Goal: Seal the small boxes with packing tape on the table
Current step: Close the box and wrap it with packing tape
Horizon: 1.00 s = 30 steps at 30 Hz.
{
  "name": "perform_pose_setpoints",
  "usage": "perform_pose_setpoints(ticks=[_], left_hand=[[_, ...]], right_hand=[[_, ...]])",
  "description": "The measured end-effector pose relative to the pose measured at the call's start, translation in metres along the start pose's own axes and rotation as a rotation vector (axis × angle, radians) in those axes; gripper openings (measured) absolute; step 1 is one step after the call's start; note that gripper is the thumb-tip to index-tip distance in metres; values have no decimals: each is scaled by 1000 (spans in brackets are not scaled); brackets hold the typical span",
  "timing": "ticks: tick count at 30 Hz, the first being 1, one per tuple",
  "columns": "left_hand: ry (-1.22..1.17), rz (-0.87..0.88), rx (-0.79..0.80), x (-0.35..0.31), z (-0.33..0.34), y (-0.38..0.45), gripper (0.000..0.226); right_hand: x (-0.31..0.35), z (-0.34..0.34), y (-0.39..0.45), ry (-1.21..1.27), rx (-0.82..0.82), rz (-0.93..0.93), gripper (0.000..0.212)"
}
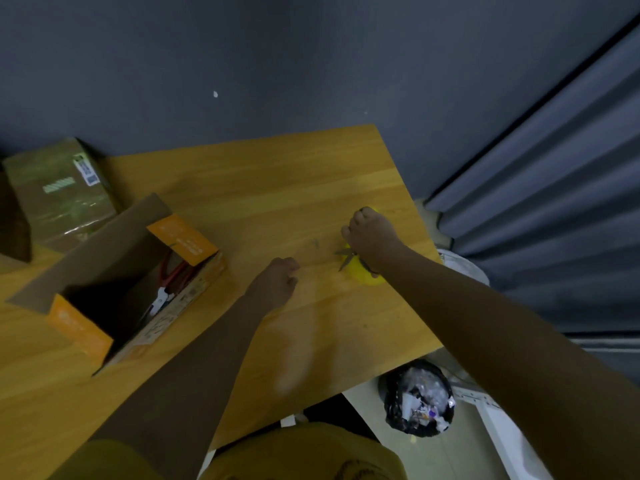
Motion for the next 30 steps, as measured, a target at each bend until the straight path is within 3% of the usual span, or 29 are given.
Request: perform_pose_setpoints(ticks=[8,13,17,20,23,26,30], left_hand=[[24,5,31,5,0,1,35],[39,7,90,10,7,1,35],[18,-113,-42,20,-8,0,33],[3,-49,7,17,-5,-1,31],[-13,6,14,13,-4,-4,28],[-49,26,3,4,-7,-11,25],[-89,57,-44,-12,-16,-24,26]], right_hand=[[23,-11,15,144,5,-69,27],[29,-4,3,442,61,-7,25],[52,28,-21,773,127,123,50],[75,68,-29,1064,197,246,28],[101,88,-29,1270,189,323,32],[110,91,-33,1347,172,359,37],[90,67,-36,1197,131,292,30]])
Point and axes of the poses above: each hand's wrist, its own y-axis towards the middle knuckle, its own z-axis out of the palm, x = y × z, the point moved 7 cm from there along y, towards the middle knuckle, and after that the axes turned 8 degrees about x, right-handed, at the moved point
